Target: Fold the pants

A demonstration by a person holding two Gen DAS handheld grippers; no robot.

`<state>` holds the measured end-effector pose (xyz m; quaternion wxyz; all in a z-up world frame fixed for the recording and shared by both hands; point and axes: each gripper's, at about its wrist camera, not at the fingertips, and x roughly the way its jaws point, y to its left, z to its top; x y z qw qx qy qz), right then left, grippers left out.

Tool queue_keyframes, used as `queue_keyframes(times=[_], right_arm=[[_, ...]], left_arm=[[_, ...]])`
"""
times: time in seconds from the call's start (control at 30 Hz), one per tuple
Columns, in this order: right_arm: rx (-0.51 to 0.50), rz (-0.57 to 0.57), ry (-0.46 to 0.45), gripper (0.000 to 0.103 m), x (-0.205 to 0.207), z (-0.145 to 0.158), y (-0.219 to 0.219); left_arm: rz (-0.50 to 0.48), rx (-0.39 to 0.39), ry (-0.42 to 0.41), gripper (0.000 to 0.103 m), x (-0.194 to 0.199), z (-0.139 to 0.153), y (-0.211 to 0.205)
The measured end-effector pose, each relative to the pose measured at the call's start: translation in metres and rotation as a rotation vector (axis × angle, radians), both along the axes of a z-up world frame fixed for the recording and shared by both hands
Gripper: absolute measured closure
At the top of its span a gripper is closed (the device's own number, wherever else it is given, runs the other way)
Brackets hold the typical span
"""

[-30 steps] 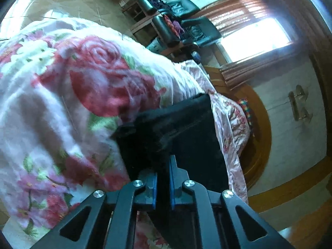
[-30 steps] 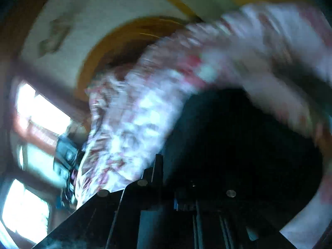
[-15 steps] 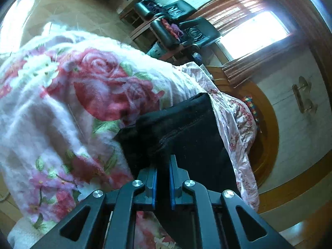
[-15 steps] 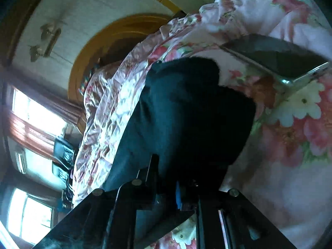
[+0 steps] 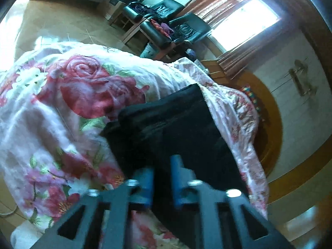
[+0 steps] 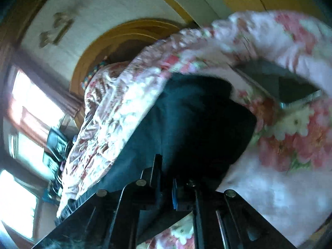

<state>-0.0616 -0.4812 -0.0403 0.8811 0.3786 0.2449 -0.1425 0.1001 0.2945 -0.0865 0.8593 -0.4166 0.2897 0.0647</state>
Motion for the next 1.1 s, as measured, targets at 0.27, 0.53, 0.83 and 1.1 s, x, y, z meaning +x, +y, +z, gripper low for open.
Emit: queue_keyframes(times=[0.27,0.53,0.83,1.1], right_arm=[[-0.038,-0.062,0.105,0.078,-0.006,-0.007,-0.001],[-0.066,-0.18,0.06,0.037,-0.047,0.009,0.002],[0.117,-0.131,-0.03,0.035,-0.037,-0.012,-0.016],[0.186,-0.121,-0.07,0.042,-0.022,-0.026,-0.02]], left_arm=[[0.025,0.037,0.009,0.096,-0.002,0.003,0.001],[0.154,0.099,0.069,0.077,-0.022,0.013,0.009],[0.13,0.261,-0.03,0.072,-0.046,0.049,-0.02],[-0.386,0.433,-0.103,0.072,-0.019,0.068,-0.147]])
